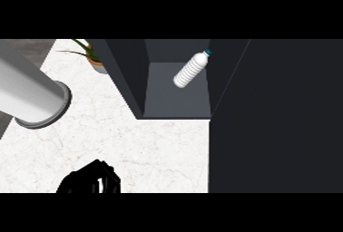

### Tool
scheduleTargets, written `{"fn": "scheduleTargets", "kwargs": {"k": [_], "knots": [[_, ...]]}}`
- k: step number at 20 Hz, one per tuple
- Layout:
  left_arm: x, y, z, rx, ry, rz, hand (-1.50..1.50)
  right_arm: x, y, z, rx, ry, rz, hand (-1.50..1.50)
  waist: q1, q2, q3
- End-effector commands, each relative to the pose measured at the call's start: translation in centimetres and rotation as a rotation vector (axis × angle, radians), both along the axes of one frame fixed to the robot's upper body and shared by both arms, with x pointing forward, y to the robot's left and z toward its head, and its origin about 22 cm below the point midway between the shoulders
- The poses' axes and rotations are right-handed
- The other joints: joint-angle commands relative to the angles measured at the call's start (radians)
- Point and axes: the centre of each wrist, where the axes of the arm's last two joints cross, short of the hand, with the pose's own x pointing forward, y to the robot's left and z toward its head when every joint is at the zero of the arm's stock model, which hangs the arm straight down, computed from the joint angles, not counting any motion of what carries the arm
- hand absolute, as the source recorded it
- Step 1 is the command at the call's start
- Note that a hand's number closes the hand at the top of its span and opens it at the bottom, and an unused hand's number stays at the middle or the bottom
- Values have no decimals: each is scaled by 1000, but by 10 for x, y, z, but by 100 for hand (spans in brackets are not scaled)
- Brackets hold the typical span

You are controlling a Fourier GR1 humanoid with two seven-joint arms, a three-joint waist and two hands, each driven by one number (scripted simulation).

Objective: Pick up the bottled water, place it into the cabinet and close the cabinet

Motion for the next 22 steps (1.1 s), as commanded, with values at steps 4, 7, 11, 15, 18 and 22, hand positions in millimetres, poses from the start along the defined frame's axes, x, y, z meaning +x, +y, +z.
{"fn": "scheduleTargets", "kwargs": {"k": [4,7,11,15,18,22], "knots": [[-16,37,22,-38,-8,15,-150,-8,42,56,-166,-197,139,150,9,-5,-3],[-9,63,30,-4,-49,43,-150,-9,49,54,-150,-170,177,150,4,-5,-5],[-15,73,40,9,-42,67,-150,-3,55,57,-181,-174,248,150,19,-7,-7],[-27,87,37,-7,-12,73,-150,2,62,57,-164,-186,299,150,31,-12,-11],[-19,101,50,8,-47,71,-150,10,68,55,-172,-195,339,150,35,-9,-12],[-32,107,47,-5,-12,54,-150,18,74,56,-189,-200,391,150,54,-19,-17]]}}
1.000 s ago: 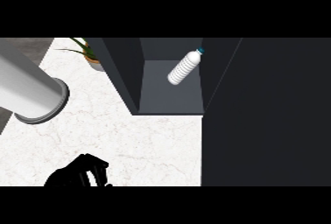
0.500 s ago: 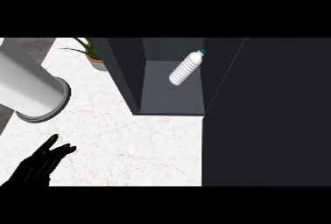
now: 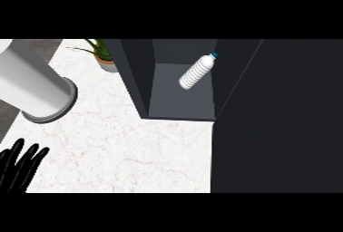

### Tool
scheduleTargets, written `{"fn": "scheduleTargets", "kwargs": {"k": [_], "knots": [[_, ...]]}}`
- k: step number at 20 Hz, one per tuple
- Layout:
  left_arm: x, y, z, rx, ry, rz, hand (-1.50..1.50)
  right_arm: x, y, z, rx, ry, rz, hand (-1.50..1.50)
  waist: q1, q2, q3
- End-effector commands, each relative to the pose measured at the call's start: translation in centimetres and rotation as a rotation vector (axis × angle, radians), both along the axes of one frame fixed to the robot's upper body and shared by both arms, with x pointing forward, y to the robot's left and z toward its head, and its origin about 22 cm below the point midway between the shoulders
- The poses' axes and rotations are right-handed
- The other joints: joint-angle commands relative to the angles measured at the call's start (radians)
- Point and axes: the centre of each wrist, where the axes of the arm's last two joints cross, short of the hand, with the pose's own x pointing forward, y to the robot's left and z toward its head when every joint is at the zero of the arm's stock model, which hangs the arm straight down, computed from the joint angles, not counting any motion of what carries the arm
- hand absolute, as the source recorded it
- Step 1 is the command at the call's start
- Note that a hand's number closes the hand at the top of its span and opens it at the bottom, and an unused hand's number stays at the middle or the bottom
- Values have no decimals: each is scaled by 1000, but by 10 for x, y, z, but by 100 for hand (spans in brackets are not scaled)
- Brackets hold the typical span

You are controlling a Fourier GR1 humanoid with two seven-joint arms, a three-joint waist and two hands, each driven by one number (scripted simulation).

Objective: Pick up the bottled water, place it into the cabinet and close the cabinet

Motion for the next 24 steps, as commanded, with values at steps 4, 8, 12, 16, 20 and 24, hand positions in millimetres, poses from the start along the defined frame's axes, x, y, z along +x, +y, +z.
{"fn": "scheduleTargets", "kwargs": {"k": [4,8,12,16,20,24], "knots": [[-7,16,8,3,5,-13,-150,-5,34,61,-199,-257,115,150,22,-13,-8],[-10,29,9,9,23,17,-150,2,44,58,-197,-224,119,150,12,-11,-6],[-16,35,9,9,36,10,-150,10,58,52,-161,-184,116,150,21,-10,-6],[-19,41,14,10,33,2,-150,18,74,50,-142,-145,128,150,27,-12,-6],[-20,50,16,12,25,-4,-150,32,92,50,-115,-138,133,150,50,-9,-7],[-19,59,20,25,13,-14,-150,42,113,56,-89,-127,144,150,50,-5,-5]]}}
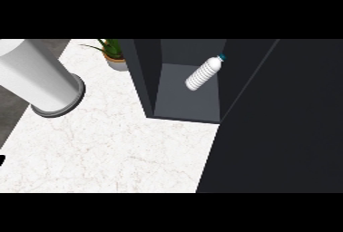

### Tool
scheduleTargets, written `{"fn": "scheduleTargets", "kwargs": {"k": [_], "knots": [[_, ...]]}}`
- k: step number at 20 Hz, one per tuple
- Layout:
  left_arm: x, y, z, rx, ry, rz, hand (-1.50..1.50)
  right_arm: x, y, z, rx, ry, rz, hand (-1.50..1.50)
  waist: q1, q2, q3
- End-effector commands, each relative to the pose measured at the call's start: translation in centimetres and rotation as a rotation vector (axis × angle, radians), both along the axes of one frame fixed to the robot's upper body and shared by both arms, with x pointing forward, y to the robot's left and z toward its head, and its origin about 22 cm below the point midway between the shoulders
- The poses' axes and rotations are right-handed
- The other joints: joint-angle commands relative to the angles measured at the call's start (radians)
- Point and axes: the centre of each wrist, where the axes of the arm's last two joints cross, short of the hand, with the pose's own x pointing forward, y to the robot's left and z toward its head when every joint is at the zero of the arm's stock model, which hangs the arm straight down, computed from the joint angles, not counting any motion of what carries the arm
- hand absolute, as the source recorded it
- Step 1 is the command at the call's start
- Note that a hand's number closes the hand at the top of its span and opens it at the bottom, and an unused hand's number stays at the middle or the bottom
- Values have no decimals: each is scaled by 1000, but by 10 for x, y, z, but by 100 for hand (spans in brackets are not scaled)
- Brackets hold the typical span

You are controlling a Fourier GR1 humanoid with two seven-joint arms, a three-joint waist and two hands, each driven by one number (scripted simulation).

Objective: Pick up the bottled water, place it into the cabinet and close the cabinet

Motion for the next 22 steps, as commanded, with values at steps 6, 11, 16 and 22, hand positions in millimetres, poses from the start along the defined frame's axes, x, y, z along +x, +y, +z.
{"fn": "scheduleTargets", "kwargs": {"k": [6,11,16,22], "knots": [[-4,19,5,-4,-24,-8,-150,10,52,35,15,-64,-73,150,30,12,4],[-3,29,14,2,-18,-58,-150,28,90,42,-75,-41,27,150,65,24,8],[-9,48,12,-13,-37,-46,-150,41,137,64,-152,-19,231,150,75,31,13],[-26,66,17,-14,-41,-15,-150,83,170,107,-165,-1,269,150,30,34,21]]}}
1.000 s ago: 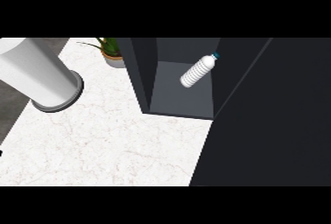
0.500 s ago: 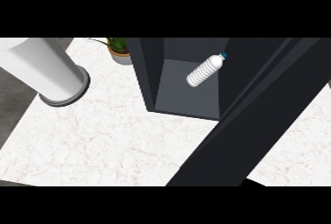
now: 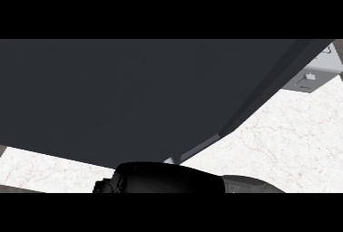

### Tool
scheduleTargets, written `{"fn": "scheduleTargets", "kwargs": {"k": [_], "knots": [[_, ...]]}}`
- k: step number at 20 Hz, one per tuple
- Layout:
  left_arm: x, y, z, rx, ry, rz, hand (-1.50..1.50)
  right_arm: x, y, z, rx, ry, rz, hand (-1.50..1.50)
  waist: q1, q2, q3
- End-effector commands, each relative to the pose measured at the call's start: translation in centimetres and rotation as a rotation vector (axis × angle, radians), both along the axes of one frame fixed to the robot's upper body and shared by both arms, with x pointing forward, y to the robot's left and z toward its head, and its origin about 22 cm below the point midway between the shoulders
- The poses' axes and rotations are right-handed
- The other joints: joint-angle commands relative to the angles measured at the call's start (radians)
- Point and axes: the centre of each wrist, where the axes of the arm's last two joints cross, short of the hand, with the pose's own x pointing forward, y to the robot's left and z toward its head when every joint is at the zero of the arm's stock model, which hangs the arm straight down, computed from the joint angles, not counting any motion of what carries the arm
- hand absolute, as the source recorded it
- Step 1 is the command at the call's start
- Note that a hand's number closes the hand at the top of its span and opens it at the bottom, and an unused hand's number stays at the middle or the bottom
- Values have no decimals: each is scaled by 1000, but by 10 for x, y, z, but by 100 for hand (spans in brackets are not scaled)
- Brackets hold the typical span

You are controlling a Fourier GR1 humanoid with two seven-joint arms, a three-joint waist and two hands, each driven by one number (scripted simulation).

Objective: Pick up the bottled water, place it into the cabinet and close the cabinet

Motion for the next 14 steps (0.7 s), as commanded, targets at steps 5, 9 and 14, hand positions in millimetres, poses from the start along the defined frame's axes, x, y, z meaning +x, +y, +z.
{"fn": "scheduleTargets", "kwargs": {"k": [5,9,14], "knots": [[-37,16,-3,-23,-1,47,-150,49,34,17,-44,200,-20,150,-64,1,7],[-57,21,-9,-20,11,77,-150,83,24,-1,-28,262,-32,150,-87,4,7],[-52,40,4,0,0,97,-150,115,6,-22,-12,298,-88,150,-109,6,7]]}}
